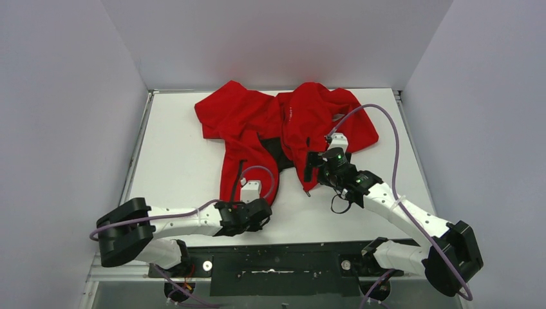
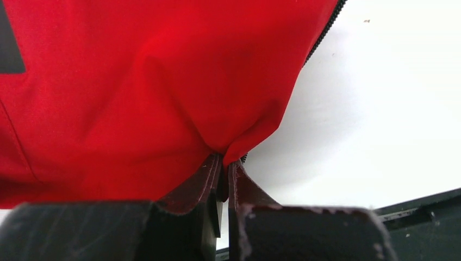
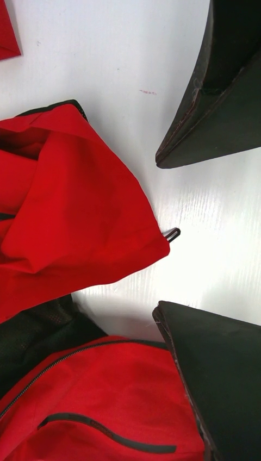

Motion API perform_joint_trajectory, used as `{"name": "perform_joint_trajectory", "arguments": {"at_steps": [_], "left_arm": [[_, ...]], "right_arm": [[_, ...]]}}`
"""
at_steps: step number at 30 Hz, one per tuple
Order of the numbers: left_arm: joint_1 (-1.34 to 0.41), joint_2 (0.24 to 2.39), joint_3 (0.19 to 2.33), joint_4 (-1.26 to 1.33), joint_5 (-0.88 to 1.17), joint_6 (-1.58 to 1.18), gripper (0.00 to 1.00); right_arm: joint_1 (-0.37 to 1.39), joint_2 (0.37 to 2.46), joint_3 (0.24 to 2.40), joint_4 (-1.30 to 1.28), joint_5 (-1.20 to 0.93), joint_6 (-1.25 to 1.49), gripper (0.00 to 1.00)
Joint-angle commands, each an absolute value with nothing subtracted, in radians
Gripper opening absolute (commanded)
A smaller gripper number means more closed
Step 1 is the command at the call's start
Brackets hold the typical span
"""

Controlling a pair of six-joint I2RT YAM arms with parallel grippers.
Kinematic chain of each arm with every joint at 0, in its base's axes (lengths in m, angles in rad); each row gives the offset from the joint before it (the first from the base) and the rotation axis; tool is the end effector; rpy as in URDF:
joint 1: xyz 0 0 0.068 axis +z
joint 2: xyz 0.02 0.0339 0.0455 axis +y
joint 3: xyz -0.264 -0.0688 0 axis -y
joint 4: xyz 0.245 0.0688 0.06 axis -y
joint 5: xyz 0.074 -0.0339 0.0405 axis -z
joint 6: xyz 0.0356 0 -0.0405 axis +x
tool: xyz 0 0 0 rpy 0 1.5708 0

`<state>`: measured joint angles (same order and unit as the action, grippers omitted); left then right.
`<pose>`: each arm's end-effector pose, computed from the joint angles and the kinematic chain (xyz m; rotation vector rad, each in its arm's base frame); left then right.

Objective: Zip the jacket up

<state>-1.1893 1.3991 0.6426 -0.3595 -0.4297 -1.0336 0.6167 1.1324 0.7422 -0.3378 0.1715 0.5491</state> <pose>0.1035 -0.2181 0.1535 0.0699 2.5495 -0.2819 0.1983 0.1331 0.2423 0.0109 2.3197 0.4056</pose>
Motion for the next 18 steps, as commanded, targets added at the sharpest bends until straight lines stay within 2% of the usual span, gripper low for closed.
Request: {"name": "perform_joint_trajectory", "arguments": {"at_steps": [1, 6, 10, 18], "left_arm": [[-1.173, 1.266, 0.588, -0.310, -0.422, -1.046, 0.00], [-1.139, 1.138, 0.559, -0.282, -0.442, -1.025, 0.00], [-1.068, 1.062, 0.573, -0.307, -0.419, -0.979, 0.00], [-0.987, 1.019, 0.678, -0.398, -0.419, -0.876, 0.00]], "right_arm": [[0.615, 1.149, 0.757, -0.326, 0.145, 0.502, 1.00], [0.614, 1.216, 0.782, -0.349, 0.113, 0.425, 0.97], [0.612, 1.263, 0.821, -0.357, 0.128, 0.356, 0.90], [0.560, 1.360, 0.907, -0.335, 0.040, 0.233, 0.82]]}}
